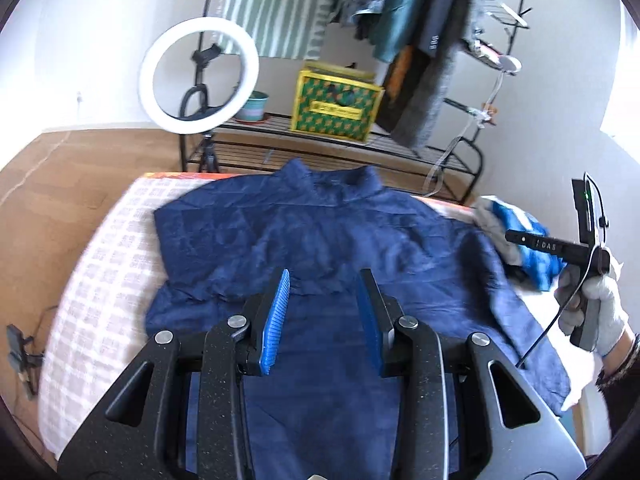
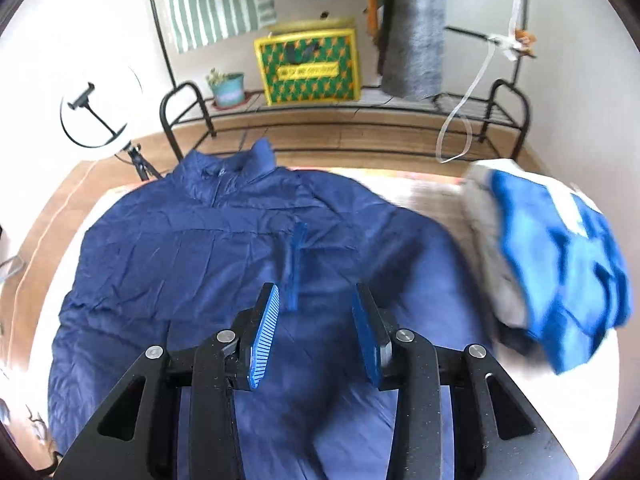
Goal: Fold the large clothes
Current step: 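Open both tools and lift them off the folded jacket side, then grasp the other sleeve cuff of the jacket with the right tool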
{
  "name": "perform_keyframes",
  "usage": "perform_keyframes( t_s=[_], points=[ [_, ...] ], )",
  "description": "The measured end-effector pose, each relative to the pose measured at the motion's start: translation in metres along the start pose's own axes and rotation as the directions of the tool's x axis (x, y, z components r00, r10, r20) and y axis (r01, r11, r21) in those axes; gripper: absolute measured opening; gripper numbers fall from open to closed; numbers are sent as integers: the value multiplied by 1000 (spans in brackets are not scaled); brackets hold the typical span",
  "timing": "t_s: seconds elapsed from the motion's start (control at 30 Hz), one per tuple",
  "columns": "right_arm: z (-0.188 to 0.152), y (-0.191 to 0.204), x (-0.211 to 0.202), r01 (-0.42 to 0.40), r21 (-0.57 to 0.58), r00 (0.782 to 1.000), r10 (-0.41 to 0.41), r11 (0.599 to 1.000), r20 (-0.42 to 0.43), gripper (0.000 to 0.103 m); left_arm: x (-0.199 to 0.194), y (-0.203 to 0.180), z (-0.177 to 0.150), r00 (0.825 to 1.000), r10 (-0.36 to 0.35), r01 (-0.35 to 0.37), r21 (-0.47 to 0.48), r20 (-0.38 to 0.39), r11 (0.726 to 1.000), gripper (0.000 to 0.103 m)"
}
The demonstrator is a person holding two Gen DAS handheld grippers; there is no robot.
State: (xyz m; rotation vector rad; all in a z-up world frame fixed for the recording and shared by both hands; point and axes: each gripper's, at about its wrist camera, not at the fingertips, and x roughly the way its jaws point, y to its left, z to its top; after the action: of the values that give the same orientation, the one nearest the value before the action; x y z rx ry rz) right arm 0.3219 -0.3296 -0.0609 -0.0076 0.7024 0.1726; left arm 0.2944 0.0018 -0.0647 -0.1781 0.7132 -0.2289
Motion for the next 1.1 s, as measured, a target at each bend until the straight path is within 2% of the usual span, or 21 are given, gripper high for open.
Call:
perform_keyframes(
  t_s=[0.1,0.23,0.33,0.4,0.63,0.73,0.9,1.1],
  points=[
    [-19,-20,-39,10,23,999,-11,1000,43,38,-11,-29,-12,998,-68,68,14,-15,998,35],
    [-48,-46,-82,44,62,996,-48,997,70,51,-18,-64,-29,995,-98,99,82,-22,992,35],
    [-75,-69,-111,67,106,995,-74,992,68,51,-19,-84,-44,988,-145,149,91,-52,985,35],
    [-96,-85,-127,109,125,992,-117,986,53,51,-18,-92,-54,984,-168,173,84,-66,981,35],
    [-172,-137,-164,172,270,985,-172,947,-23,51,-10,-109,-79,987,-128,144,190,-94,971,35],
    [-213,-163,-168,196,389,981,-177,900,-85,51,-4,-106,-84,986,-120,140,184,-112,973,35],
    [-270,-194,-150,169,558,982,-88,812,-169,51,2,-103,-85,984,-130,149,161,-126,976,35],
    [-294,-209,-130,107,659,986,5,745,-165,51,9,-98,-86,982,-126,145,137,-142,980,35]
  ],
)
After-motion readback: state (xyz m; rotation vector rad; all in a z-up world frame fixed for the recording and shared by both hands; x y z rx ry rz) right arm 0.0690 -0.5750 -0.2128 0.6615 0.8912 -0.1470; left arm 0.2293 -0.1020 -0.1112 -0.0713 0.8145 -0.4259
